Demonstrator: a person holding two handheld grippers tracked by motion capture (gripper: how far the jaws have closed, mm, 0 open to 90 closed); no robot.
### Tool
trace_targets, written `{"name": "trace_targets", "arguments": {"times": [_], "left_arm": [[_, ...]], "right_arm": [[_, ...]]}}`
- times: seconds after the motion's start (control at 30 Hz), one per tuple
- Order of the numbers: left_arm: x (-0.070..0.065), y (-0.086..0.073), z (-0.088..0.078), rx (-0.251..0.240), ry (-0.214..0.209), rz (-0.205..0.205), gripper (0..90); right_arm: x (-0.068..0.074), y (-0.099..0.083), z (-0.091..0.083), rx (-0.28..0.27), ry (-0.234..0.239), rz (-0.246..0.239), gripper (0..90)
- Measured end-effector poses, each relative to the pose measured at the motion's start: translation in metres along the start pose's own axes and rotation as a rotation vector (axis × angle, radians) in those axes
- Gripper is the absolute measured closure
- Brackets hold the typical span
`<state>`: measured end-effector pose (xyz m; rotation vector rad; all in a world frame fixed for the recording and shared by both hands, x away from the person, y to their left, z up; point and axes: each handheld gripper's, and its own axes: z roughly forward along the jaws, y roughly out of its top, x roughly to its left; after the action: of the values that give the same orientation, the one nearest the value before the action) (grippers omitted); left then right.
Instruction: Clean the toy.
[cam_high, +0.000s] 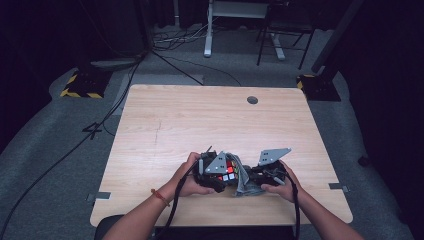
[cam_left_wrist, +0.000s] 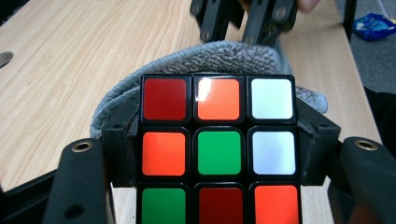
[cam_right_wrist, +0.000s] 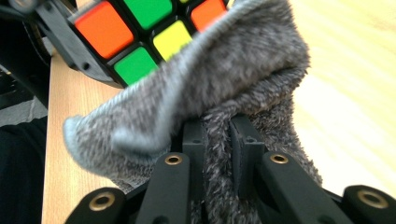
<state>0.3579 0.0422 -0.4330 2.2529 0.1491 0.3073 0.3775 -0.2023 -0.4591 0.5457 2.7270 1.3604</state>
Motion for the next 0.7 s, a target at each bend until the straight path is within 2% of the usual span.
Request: {"name": "trace_targets", "arguments": {"times": [0.1, 0.17, 0.23, 0.3, 0.37, 0.43, 0.53, 0.7], "left_arm": [[0.001, -0.002, 0.002, 0.037, 0.015, 0.004, 33.5], [0.000, -0.004, 0.007, 0.055, 0.015, 0.002, 33.5], [-0.002, -0.003, 0.011, 0.050, -0.008, -0.003, 33.5], [-0.005, 0.000, 0.013, 0.060, -0.003, 0.013, 33.5], [-0.004, -0.002, 0.013, 0.054, -0.011, -0.005, 33.5], [-0.004, -0.002, 0.010, 0.031, -0.020, -0.017, 33.5], [-0.005, 0.003, 0.005, 0.007, -0.024, -0.009, 33.5], [-0.002, 0.003, -0.007, -0.051, -0.024, -0.025, 33.6]], "right_arm": [[0.000, 0.005, -0.011, -0.040, -0.020, -0.007, 79.1], [0.001, 0.009, -0.020, -0.100, 0.004, 0.001, 79.1], [0.008, 0.013, -0.023, -0.111, 0.002, -0.027, 79.1], [0.018, 0.016, -0.021, -0.107, -0.004, -0.063, 79.0], [0.022, 0.018, -0.020, -0.111, -0.025, -0.081, 78.8], [0.020, 0.018, -0.020, -0.117, -0.035, -0.073, 78.7], [0.015, 0.015, -0.015, -0.084, -0.074, -0.064, 78.6], [0.004, 0.007, -0.008, -0.033, -0.084, -0.028, 78.7]]}}
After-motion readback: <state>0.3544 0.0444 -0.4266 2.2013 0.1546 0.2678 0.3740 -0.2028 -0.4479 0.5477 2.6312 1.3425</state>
